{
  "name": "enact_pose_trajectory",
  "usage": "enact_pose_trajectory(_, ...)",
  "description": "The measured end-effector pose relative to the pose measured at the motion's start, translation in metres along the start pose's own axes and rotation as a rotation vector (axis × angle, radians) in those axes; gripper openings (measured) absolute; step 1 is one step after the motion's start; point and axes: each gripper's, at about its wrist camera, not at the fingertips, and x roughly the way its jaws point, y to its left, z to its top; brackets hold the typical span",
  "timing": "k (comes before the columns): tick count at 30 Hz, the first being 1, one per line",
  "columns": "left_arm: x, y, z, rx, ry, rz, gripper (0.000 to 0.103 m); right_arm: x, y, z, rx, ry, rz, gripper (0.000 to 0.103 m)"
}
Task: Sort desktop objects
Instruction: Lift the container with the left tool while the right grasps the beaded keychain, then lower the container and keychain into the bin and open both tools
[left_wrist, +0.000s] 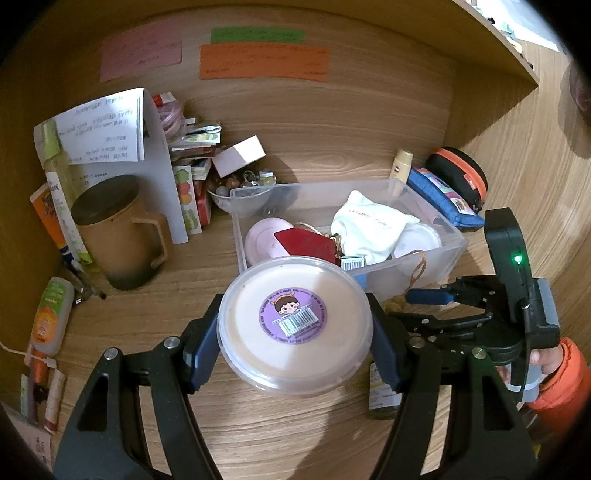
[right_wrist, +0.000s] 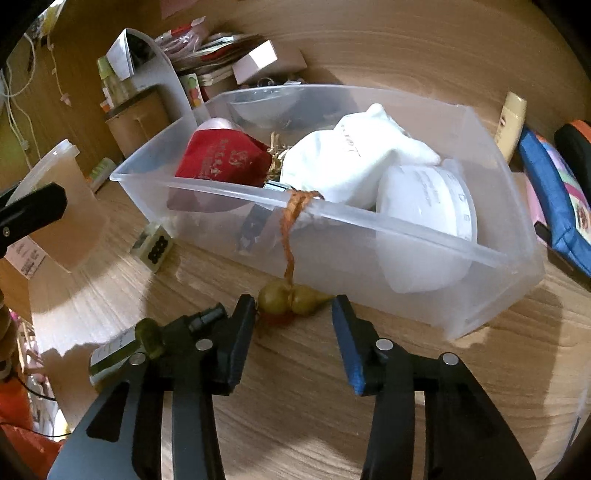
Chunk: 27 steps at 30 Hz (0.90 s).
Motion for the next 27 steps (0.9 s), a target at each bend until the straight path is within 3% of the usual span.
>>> enact_pose_trajectory(7,0.000,0.003,-0.004,-0.007,-0.001,-0.013,0.070,0.002,0.011,0.000,-0.025,-0.004,-0.039,0.050)
enact_pose_trajectory(11,0.000,0.004,-0.005,-0.006,0.002,-0.012,0.070,0.003,0.017,-0.002,-0.057,-0.013,-0.080,0.037)
enact_pose_trajectory(15,-0.003,0.007,-0.003,-0.009,-0.008,-0.012,0.070,0.004,0.020,-0.001,-0.047,-0.023,-0.047,0.030)
enact_pose_trajectory(27,-0.014,0.014,0.010,-0.034,-0.046,-0.022,0.070,-0.029,0.013,-0.002,0.029,-0.106,0.057,0.029)
